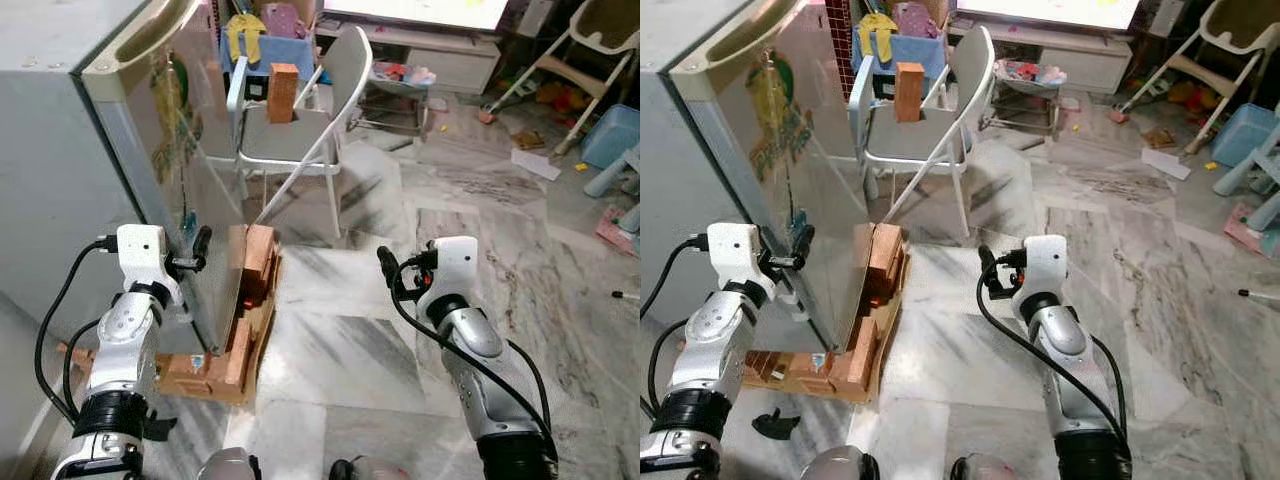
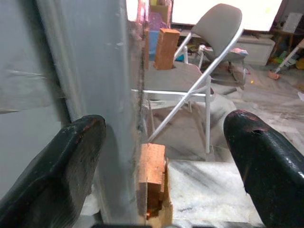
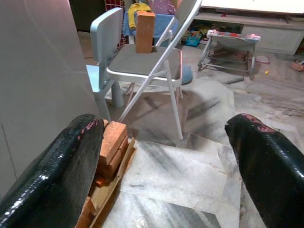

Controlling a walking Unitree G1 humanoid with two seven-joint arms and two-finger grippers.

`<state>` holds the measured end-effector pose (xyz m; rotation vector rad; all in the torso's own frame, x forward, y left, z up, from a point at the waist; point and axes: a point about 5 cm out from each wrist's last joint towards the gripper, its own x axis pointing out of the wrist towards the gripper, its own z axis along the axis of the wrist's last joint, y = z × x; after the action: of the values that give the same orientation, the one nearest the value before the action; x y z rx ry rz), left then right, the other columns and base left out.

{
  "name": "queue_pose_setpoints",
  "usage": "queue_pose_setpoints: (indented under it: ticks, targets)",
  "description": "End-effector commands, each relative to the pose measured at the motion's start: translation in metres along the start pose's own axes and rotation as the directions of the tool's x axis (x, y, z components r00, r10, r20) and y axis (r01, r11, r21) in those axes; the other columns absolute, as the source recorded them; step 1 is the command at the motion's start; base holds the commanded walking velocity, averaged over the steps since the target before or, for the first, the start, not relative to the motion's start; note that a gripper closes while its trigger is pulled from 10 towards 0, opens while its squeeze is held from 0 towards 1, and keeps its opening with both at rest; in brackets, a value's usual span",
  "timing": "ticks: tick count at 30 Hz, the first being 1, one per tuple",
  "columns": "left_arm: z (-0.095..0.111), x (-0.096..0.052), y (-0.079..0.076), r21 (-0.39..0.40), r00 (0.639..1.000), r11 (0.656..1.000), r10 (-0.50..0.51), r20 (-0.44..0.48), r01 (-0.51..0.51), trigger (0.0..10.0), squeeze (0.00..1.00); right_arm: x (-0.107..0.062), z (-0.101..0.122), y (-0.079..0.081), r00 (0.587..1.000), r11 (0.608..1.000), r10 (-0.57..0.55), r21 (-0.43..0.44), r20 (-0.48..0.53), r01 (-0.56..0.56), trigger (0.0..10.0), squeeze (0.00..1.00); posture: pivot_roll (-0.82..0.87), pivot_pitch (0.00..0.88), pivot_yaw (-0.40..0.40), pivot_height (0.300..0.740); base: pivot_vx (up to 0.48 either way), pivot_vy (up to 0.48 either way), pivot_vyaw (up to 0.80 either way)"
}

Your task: Restocking fridge

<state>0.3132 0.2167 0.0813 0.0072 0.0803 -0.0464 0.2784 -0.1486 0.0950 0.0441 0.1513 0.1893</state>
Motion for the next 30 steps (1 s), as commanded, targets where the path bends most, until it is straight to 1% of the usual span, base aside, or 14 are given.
queue_pose_setpoints:
  ticks: [1,3,5,6,7,10,12,16,19,21,26,30]
  targets:
    - [0.008,0.008,0.006,0.029,1.0,0.999,0.017,0.017,-0.018,10.0,0.0,-0.003,0.006,-0.002,1.0,1.0,-0.001,-0.003,0.008,0.001,10.0,0.0,0.03,0.044,-0.055,0.74,0.0,0.0,0.0]
    - [0.009,0.012,0.009,0.043,1.0,0.999,0.024,0.018,-0.025,10.0,0.0,-0.006,0.008,0.001,1.0,1.0,0.014,0.007,-0.003,-0.014,10.0,0.0,0.03,0.051,-0.055,0.74,0.0,0.0,0.0]
    - [0.012,0.017,0.012,0.059,0.999,0.997,0.041,0.024,-0.042,10.0,0.0,-0.009,0.01,0.006,0.998,0.998,0.055,0.025,-0.005,-0.055,10.0,0.0,0.02,0.052,-0.055,0.74,0.0,0.0,0.0]
    - [0.014,0.018,0.012,0.06,0.999,0.997,0.045,0.027,-0.046,10.0,0.0,-0.011,0.011,0.009,0.997,0.996,0.08,0.038,-0.003,-0.08,10.0,0.0,0.02,0.053,-0.055,0.74,0.0,0.0,0.0]
    - [0.017,0.021,0.013,0.065,0.998,0.996,0.056,0.036,-0.058,10.0,0.0,-0.015,0.013,0.015,0.991,0.99,0.132,0.051,0.001,-0.132,10.0,0.0,0.02,0.055,-0.056,0.74,0.0,0.0,0.0]
    - [0.023,0.026,0.012,0.071,0.997,0.996,0.057,0.051,-0.061,10.0,0.0,-0.021,0.013,0.02,0.984,0.984,0.179,0.007,-0.013,-0.178,10.0,0.0,0.01,0.054,-0.054,0.74,0.0,0.0,0.0]
    - [0.028,0.03,0.012,0.073,0.994,0.994,0.077,0.073,-0.083,10.0,0.0,-0.025,0.009,0.021,0.98,0.981,0.195,-0.001,-0.032,-0.196,10.0,0.0,0.01,0.053,-0.053,0.74,0.0,0.0,0.0]
    - [0.03,0.031,0.012,0.076,0.992,0.992,0.092,0.092,-0.099,10.0,0.0,-0.026,0.007,0.019,0.981,0.982,0.189,0.007,-0.048,-0.188,10.0,0.0,0.01,0.053,-0.051,0.74,0.0,0.0,0.0]
    - [0.029,0.031,0.013,0.083,0.991,0.991,0.1,0.093,-0.108,10.0,0.0,-0.025,0.008,0.021,0.98,0.981,0.194,0.013,-0.05,-0.194,10.0,0.0,0.02,0.054,-0.049,0.74,0.0,0.0,0.0]
    - [0.028,0.03,0.013,0.075,0.99,0.991,0.102,0.097,-0.11,10.0,0.0,-0.025,0.008,0.022,0.978,0.979,0.202,-0.002,-0.052,-0.202,10.0,0.0,0.02,0.053,-0.049,0.74,0.0,0.0,0.0]
    - [0.024,0.026,0.018,0.073,0.983,0.984,0.158,0.096,-0.165,10.0,0.0,-0.023,0.008,0.023,0.977,0.978,0.207,-0.005,-0.056,-0.207,10.0,0.0,0.03,0.052,-0.052,0.74,0.0,0.0,0.0]
    - [0.025,0.027,0.021,0.069,0.978,0.98,0.18,0.101,-0.187,10.0,0.0,-0.022,0.007,0.023,0.976,0.978,0.209,-0.005,-0.057,-0.21,10.0,0.0,0.03,0.053,-0.053,0.74,0.0,0.0,0.0]
